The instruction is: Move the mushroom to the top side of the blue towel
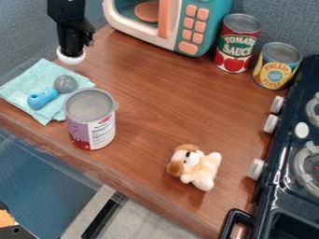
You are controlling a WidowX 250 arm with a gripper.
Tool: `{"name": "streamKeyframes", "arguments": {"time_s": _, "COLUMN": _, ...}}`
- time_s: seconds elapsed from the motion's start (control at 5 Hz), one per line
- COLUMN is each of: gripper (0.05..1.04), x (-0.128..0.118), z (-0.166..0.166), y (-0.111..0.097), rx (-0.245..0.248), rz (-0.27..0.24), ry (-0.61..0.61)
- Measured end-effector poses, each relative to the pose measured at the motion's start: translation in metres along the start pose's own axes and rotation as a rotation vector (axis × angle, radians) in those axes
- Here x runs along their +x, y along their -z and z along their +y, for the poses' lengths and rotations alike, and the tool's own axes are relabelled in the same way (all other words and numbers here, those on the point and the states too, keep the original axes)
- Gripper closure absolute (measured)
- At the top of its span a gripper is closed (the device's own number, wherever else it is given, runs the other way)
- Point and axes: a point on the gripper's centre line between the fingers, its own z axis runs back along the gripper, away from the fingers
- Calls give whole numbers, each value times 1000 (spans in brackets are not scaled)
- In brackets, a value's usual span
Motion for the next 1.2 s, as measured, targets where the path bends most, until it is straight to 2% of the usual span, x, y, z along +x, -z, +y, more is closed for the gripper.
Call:
{"name": "streamKeyframes", "arguments": {"time_s": 0.4, "gripper": 860, "x": -2, "z": -17, "y": 14, "rx": 13, "rz": -9, "ry": 2}}
{"name": "streamKeyframes", "arguments": {"time_s": 0.6, "gripper": 808, "x": -4, "z": -19, "y": 19, "rx": 46, "rz": -6, "ry": -8}}
{"name": "streamKeyframes", "arguments": {"time_s": 0.8, "gripper": 532, "x": 3, "z": -21, "y": 22, "rx": 83, "rz": -18, "ry": -27}}
{"name": "streamKeyframes", "arguments": {"time_s": 1.0, "gripper": 224, "x": 5, "z": -22, "y": 22, "rx": 84, "rz": -15, "ry": -28}}
{"name": "streamKeyframes", "arguments": {"time_s": 1.2, "gripper": 75, "x": 7, "z": -22, "y": 21, "rx": 83, "rz": -31, "ry": -29}}
